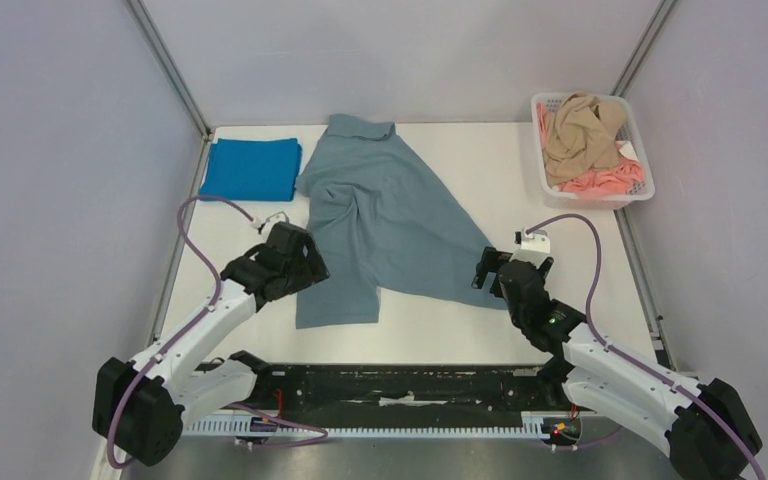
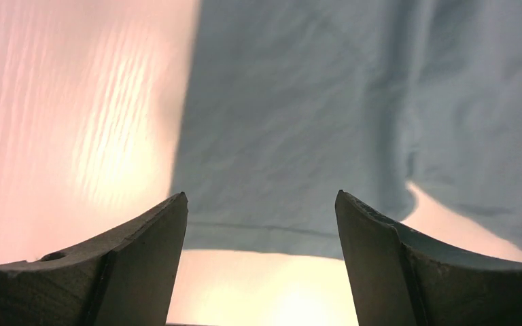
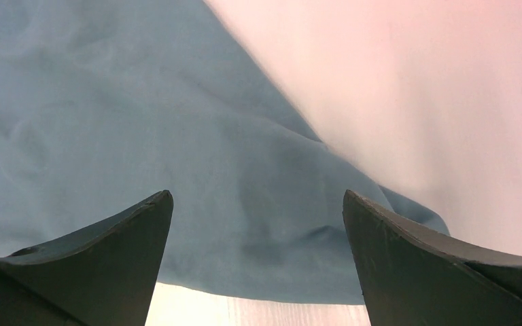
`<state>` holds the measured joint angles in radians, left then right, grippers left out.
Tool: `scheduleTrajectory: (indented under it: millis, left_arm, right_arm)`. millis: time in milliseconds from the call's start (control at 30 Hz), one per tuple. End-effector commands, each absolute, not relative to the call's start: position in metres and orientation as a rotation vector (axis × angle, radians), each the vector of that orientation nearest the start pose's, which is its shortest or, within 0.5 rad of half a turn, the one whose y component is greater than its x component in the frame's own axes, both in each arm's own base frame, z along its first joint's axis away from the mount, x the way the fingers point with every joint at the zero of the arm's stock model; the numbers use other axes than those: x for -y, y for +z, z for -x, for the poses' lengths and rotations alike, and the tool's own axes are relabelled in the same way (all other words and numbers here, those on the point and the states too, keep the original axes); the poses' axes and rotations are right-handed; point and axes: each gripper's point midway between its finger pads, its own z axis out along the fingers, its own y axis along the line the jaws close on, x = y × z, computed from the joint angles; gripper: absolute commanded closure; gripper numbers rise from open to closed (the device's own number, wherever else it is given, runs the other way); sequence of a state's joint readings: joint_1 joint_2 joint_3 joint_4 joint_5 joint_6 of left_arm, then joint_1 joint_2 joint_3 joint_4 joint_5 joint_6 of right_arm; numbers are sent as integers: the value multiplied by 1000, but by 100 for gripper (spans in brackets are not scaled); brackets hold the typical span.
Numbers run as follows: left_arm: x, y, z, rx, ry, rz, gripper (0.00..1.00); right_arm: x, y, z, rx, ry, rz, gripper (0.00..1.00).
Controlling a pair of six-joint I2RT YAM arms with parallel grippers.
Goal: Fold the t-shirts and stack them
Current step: Flatten out the tshirt
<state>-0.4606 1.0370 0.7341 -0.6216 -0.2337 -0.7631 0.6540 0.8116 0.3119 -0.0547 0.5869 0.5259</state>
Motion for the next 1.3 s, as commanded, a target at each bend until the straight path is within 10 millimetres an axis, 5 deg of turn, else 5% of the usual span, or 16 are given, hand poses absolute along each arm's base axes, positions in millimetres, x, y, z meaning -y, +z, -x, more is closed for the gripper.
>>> scheduleTrajectory:
  millis: [0,233,633,733,833,1033,1267]
  left_arm:
    - [86,83,-213,-2462,-158,637,14]
    - [91,36,-186,-2591,-170,676,22]
    - [101,9,-181,-2692,-155,653,43]
    - [109,5,-189,-2690,-192,641,61]
    - [116,3,-199,-2679,-220,616,97]
    - [113,21,-219,-2582,-214,587,98]
    - [100,36,-223,-2435,-224,655,98]
  right_arm:
    - [-83,89,-256,-1999,59,-251,2]
    - [-80,82,-254,-2029,20,-239,2]
    - [-73,79,-254,-2045,-45,-240,2]
    - [-70,78,-254,-2048,-62,-245,2]
    - [-63,78,-253,-2051,-84,-266,2]
    - [-51,78,-253,-2077,-82,-310,2]
    - [15,73,-236,-2186,-288,-472,2]
